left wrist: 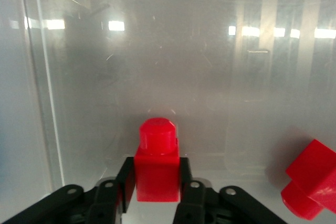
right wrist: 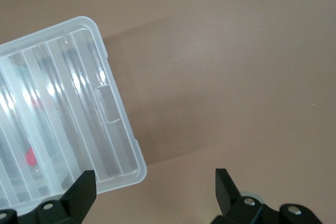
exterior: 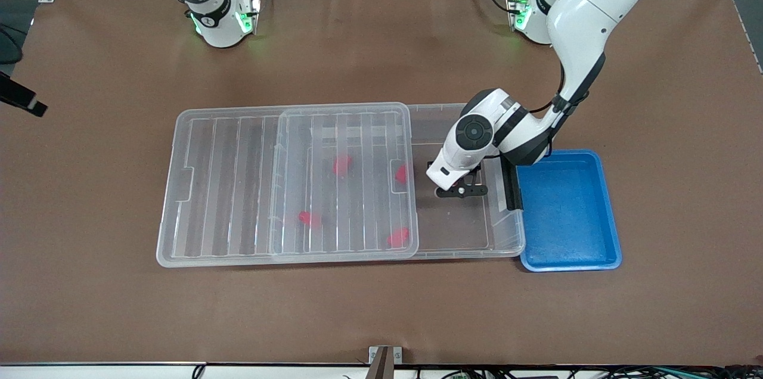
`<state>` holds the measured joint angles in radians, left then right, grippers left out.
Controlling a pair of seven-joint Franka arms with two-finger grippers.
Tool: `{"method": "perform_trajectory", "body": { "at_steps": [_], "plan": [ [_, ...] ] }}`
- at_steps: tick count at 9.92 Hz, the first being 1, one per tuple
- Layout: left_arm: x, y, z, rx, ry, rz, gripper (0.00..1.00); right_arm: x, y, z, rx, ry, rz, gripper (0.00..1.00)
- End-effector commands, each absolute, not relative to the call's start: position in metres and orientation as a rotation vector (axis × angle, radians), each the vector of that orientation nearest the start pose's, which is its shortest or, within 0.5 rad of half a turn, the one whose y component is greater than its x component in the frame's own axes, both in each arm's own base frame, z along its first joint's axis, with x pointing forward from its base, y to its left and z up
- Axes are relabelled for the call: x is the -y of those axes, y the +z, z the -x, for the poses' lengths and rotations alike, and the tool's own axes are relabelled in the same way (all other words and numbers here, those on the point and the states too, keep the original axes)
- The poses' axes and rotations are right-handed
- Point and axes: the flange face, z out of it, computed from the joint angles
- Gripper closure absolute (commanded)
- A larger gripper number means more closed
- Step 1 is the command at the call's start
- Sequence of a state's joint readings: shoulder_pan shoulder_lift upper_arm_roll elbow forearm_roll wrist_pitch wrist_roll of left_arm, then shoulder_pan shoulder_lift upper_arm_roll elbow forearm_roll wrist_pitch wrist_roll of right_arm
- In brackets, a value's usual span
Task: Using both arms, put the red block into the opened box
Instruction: 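Lower the red block into the box and open the left gripper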
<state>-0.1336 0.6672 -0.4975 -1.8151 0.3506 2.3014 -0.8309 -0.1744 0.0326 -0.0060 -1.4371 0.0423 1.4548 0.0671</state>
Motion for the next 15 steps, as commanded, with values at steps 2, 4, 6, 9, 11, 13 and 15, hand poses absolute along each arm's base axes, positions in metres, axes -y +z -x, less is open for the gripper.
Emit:
{"method": "perform_trajectory", "body": {
  "at_steps": [2,4,6,9,11,13,15],
  "plan": [
    [0.352,0.217,-0.534,0.056,0.101,3.103,0.01,0.095,0.659,-0.531,-0.300,0.069,3.073,0.00],
    [0.351,0.250,-0.535,0.056,0.064,3.083,0.02,0.099,0.660,-0.531,-0.303,0.062,3.092,0.00],
    [0.348,0.288,-0.541,0.064,0.029,3.063,0.02,0.102,0.656,-0.533,-0.309,0.071,3.101,0.00],
    [0.347,0.376,-0.555,0.112,-0.006,3.026,0.01,0.112,0.602,-0.565,-0.159,0.043,3.112,0.19],
    [0.309,0.446,-0.579,0.051,-0.047,2.999,0.00,0.112,0.526,-0.603,-0.017,0.009,3.121,0.70],
    [0.262,0.501,-0.595,0.031,-0.069,2.979,0.00,0.120,0.461,-0.628,0.142,0.050,3.110,0.95],
    [0.226,0.551,-0.600,0.027,-0.124,2.972,0.00,0.106,0.406,-0.633,0.181,0.061,3.096,0.99]
  ]
}}
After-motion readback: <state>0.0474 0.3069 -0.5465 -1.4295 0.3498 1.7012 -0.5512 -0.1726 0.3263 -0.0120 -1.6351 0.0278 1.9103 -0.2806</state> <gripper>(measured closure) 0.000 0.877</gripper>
